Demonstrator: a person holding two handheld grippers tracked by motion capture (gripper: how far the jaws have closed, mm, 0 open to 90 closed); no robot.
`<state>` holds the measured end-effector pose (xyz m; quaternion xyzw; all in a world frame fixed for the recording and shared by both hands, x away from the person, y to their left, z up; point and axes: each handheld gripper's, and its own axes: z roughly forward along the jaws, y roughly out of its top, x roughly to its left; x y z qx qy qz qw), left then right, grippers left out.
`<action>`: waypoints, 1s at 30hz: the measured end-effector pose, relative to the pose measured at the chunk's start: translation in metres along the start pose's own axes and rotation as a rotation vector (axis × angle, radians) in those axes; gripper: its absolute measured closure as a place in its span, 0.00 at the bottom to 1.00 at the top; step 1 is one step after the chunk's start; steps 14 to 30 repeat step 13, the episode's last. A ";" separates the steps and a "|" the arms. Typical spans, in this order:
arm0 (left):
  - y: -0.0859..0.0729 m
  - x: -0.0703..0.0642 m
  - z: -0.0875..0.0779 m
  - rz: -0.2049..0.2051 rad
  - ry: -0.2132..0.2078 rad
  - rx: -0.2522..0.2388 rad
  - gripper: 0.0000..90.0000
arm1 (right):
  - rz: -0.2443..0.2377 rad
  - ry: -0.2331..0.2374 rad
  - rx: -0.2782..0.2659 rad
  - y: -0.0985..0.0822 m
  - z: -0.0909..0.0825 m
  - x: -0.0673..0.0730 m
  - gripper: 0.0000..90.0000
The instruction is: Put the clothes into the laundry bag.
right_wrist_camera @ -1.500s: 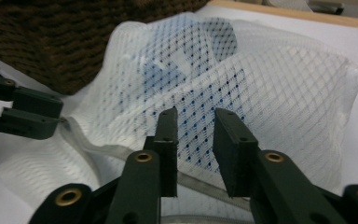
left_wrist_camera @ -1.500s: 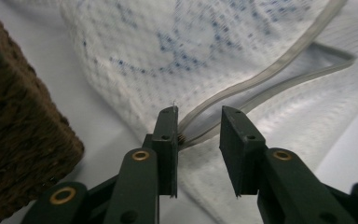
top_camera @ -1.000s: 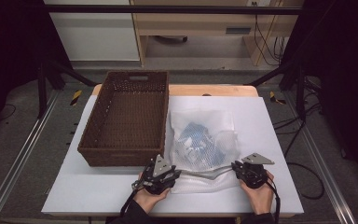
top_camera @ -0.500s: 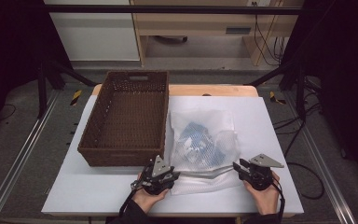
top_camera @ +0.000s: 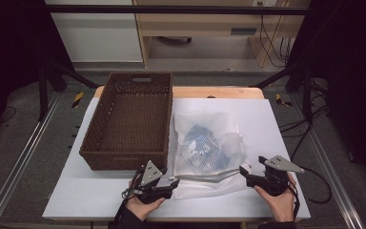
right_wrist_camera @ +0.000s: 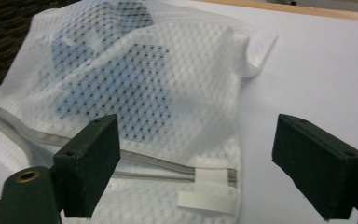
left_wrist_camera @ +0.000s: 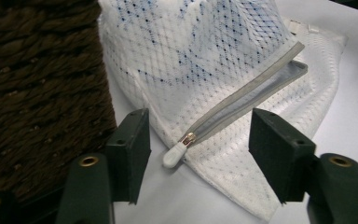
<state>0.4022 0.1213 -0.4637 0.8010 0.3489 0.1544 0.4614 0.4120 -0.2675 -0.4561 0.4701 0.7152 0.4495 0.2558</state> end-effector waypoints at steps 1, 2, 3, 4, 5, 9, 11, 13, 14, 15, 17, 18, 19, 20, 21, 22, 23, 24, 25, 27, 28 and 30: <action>0.000 0.001 0.000 0.000 -0.005 0.006 0.37 | 0.006 -0.007 -0.002 -0.001 -0.001 -0.002 0.15; -0.002 0.002 -0.002 0.000 -0.008 -0.002 0.36 | 0.011 -0.014 -0.004 -0.001 -0.002 -0.004 0.14; -0.002 0.002 -0.002 0.000 -0.008 -0.002 0.34 | 0.014 -0.019 -0.005 -0.002 -0.002 -0.006 0.14; -0.004 0.004 -0.004 0.006 -0.015 -0.001 0.32 | 0.013 -0.026 -0.006 -0.002 -0.003 -0.008 0.14; -0.005 0.005 -0.005 0.003 -0.017 0.001 0.31 | 0.019 -0.028 -0.008 -0.003 -0.004 -0.009 0.14; -0.007 0.010 -0.006 -0.005 -0.012 0.018 0.29 | 0.028 -0.036 -0.006 -0.004 -0.005 -0.013 0.14; -0.008 0.012 -0.009 -0.004 0.005 0.013 0.28 | 0.030 -0.037 -0.003 -0.006 -0.004 -0.014 0.14; -0.010 0.015 -0.011 -0.008 0.012 0.012 0.28 | 0.025 -0.034 0.001 -0.007 -0.003 -0.014 0.14; -0.010 0.015 -0.011 -0.008 0.012 0.012 0.28 | 0.025 -0.034 0.001 -0.007 -0.003 -0.014 0.14; -0.010 0.015 -0.011 -0.008 0.012 0.012 0.28 | 0.025 -0.034 0.001 -0.007 -0.003 -0.014 0.14; -0.010 0.015 -0.011 -0.008 0.012 0.012 0.28 | 0.025 -0.034 0.001 -0.007 -0.003 -0.014 0.14; -0.010 0.015 -0.011 -0.008 0.012 0.012 0.28 | 0.025 -0.034 0.001 -0.007 -0.003 -0.014 0.14; -0.010 0.015 -0.011 -0.008 0.012 0.012 0.28 | 0.025 -0.034 0.001 -0.007 -0.003 -0.014 0.14; -0.010 0.015 -0.011 -0.008 0.012 0.012 0.28 | 0.025 -0.034 0.001 -0.007 -0.003 -0.014 0.14; -0.010 0.015 -0.011 -0.008 0.012 0.012 0.28 | 0.025 -0.034 0.001 -0.007 -0.003 -0.014 0.14; -0.010 0.015 -0.011 -0.008 0.012 0.012 0.28 | 0.025 -0.034 0.001 -0.007 -0.003 -0.014 0.14; -0.010 0.015 -0.011 -0.008 0.012 0.012 0.28 | 0.025 -0.034 0.001 -0.007 -0.003 -0.014 0.14; -0.010 0.015 -0.011 -0.008 0.012 0.012 0.28 | 0.025 -0.034 0.001 -0.007 -0.003 -0.014 0.14; -0.010 0.015 -0.011 -0.008 0.012 0.012 0.28 | 0.025 -0.034 0.001 -0.007 -0.003 -0.014 0.14; -0.010 0.015 -0.011 -0.008 0.012 0.012 0.28 | 0.025 -0.034 0.001 -0.007 -0.003 -0.014 0.14; -0.010 0.015 -0.011 -0.008 0.012 0.012 0.28 | 0.025 -0.034 0.001 -0.007 -0.003 -0.014 0.14; -0.010 0.015 -0.011 -0.008 0.012 0.012 0.28 | 0.025 -0.034 0.001 -0.007 -0.003 -0.014 0.14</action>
